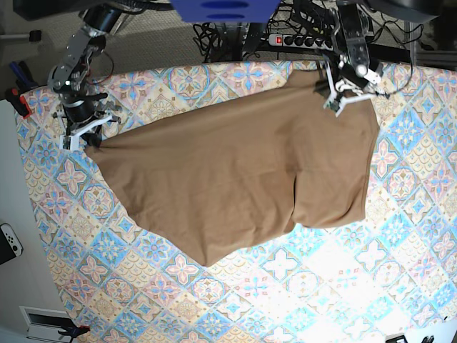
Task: Layout the t-shirt on the table in an organized manner, then fold the t-shirt properly
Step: 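Lay the shirt down and adjust the left gripper's grip on its edge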
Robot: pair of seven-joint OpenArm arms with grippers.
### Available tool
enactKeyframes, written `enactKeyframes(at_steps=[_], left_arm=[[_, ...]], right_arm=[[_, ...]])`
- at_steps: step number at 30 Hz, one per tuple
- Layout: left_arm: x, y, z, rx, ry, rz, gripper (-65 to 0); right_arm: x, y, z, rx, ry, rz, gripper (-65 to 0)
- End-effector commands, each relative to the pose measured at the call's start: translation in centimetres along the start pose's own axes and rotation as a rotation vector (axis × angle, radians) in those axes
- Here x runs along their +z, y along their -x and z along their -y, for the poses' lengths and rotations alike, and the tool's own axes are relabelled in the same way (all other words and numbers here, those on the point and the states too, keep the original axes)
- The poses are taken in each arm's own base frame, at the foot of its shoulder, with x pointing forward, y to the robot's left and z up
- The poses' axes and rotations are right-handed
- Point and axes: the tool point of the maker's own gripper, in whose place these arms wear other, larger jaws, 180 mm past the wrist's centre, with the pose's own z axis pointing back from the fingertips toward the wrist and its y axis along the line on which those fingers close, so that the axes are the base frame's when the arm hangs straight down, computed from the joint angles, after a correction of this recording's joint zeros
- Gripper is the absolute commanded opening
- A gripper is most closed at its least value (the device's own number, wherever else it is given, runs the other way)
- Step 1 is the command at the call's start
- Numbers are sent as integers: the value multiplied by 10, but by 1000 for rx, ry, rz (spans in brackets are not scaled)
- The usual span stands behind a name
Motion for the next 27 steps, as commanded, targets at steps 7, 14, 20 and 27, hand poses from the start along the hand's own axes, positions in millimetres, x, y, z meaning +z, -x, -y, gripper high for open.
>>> enactKeyframes(at_steps=[7,14,20,27], left_arm=[[2,16,4,5,-11,-51,-650],[4,4,-1,17,-18,-23,-650],[7,-11,-10,44,-34,16,-650],[11,-30,-16,132,-33,71,-650]], right_arm=[[14,-16,6,-3,33,69,-650],[16,-7,3,-36,40,63,-650],[16,-7,3,-36,40,63,-650],[16,-7,3,-36,40,63,-650]])
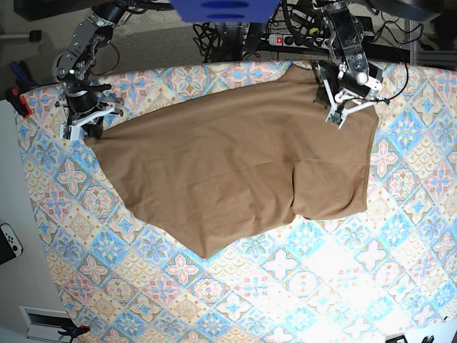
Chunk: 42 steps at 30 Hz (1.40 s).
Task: Layout the t-shirt on the table in an organized manner, then fold the t-shirt properly
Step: 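Lay the shirt down and adjust the left gripper's grip on its edge, then lift the shirt edge with both grippers and fold it over the body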
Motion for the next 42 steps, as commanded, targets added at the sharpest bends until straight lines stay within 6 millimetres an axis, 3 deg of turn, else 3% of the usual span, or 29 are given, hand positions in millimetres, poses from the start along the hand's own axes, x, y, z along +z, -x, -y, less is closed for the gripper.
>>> enactKeyframes(at_steps=[1,5,9,13,16,23,33,42], left_arm=[[4,-1,0,12,-9,2,-650],[2,-6,11,39,17,61,-650],[6,-26,31,145,65,320,-650],[30,-46,31,180,50,639,-650],[47,-53,36,202,69,779,-650],[75,-58,4,349,38,980,-650],[90,-73,-11,360,-1,1086,-650],[66,-79,-18,309,-32,927,-650]], right_arm=[[2,-18,4,9,8,56,-650],[2,-18,4,10,9,57,-650],[1,-20,4,9,8,61,-650],[1,-20,4,11,8,61,-650],[1,-20,4,12,9,60,-650],[1,-19,3,9,8,59,-650],[5,-34,1,32,11,96,-650],[5,-32,1,33,10,86,-650]])
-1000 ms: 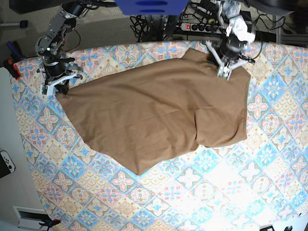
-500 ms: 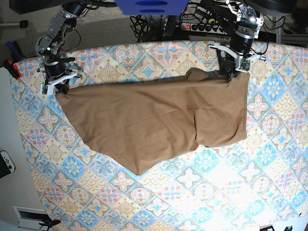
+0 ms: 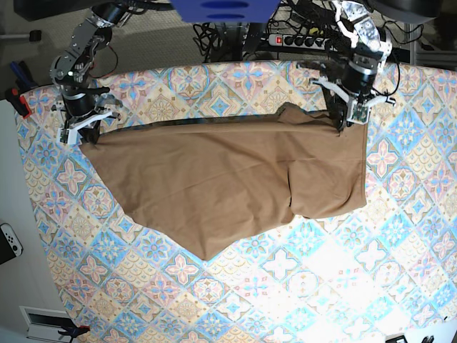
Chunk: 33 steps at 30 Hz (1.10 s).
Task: Layout the t-shirt on the table in an organized manner, then fold the t-shirt properly
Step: 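Lift the shirt edge with both grippers and fold it over the body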
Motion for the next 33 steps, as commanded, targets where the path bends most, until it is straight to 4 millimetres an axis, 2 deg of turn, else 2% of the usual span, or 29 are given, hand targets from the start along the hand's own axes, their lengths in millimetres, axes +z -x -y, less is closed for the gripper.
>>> enactKeyframes(at_steps=[1,7,14,20,25,29,33], left_arm=[[1,-13,-3,5,-11,49,-650],[1,-14,-4,3,-14,51,-650],[4,-10,-13,5,-43,40,-650],[4,-4,-16,-26,-57,9,-650],[4,-2,-18,-40,-63,-5,-650],[5,-3,-25,-38,-85,-3,-650],[4,-1,-43,-34,-139,-22,-650]], right_arm=[[1,-16,2,11,2,51,-650],[0,-16,1,13,-2,48,-650],[-12,-15,-43,58,-114,33,-650],[-15,-14,-49,62,-128,28,-650],[-26,-47,-51,113,-110,83,-650],[-34,-59,-46,204,-59,75,-650],[-39,-72,-46,242,-43,87,-650]])
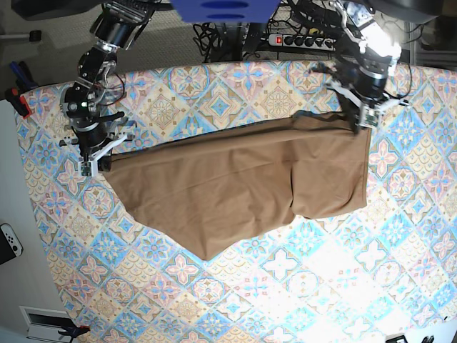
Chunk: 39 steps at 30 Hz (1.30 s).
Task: Layout the t-shirt on the table in an organized manner, then fold the t-shirt properly
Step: 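Lift the shirt edge with both grippers and fold it over the body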
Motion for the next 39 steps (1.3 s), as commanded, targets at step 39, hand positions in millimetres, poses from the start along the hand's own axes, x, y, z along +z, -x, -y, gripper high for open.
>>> enactKeyframes(at_steps=[39], left_arm=[[-28,-20,-47,-63,-178,-138,-650]], right_arm=[[-36,-67,-68,88,-181,128,-650]])
